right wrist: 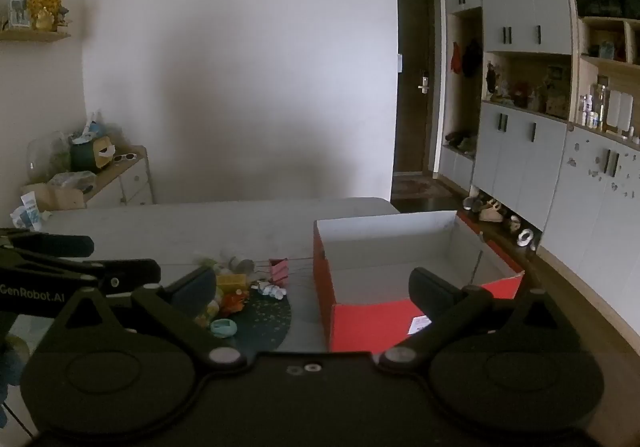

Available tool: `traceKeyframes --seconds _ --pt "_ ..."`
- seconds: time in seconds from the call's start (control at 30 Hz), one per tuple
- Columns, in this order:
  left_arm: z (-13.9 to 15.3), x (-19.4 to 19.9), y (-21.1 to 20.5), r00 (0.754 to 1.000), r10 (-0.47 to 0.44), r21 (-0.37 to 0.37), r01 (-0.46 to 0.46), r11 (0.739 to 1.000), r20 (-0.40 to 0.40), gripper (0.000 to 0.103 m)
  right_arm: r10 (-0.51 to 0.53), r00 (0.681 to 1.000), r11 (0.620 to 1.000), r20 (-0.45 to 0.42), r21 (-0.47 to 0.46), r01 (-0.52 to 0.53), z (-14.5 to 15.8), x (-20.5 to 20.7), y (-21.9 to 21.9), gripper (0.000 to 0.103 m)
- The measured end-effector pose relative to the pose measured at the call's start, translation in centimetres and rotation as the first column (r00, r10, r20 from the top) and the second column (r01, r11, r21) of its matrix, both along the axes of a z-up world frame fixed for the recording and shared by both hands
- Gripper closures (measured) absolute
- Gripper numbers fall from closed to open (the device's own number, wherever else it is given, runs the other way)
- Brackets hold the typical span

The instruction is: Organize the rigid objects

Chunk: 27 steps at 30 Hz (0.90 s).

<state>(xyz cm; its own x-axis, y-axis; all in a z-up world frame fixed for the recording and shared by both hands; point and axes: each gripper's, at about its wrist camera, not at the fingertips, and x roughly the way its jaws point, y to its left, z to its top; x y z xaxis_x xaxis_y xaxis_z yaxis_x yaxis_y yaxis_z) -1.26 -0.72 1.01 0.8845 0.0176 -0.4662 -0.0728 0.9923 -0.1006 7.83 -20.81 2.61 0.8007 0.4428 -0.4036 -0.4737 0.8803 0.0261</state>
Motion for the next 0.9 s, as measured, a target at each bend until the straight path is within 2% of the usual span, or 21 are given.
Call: traceKeyframes --seconds 0.9 --pt "-0.02 0.47 0.13 1.0 0.017 -0.003 -0.017 1.0 -0.003 0.0 0.0 1.0 1.0 -0.008 0.002 0.0 -0.47 0.26 0.91 0.0"
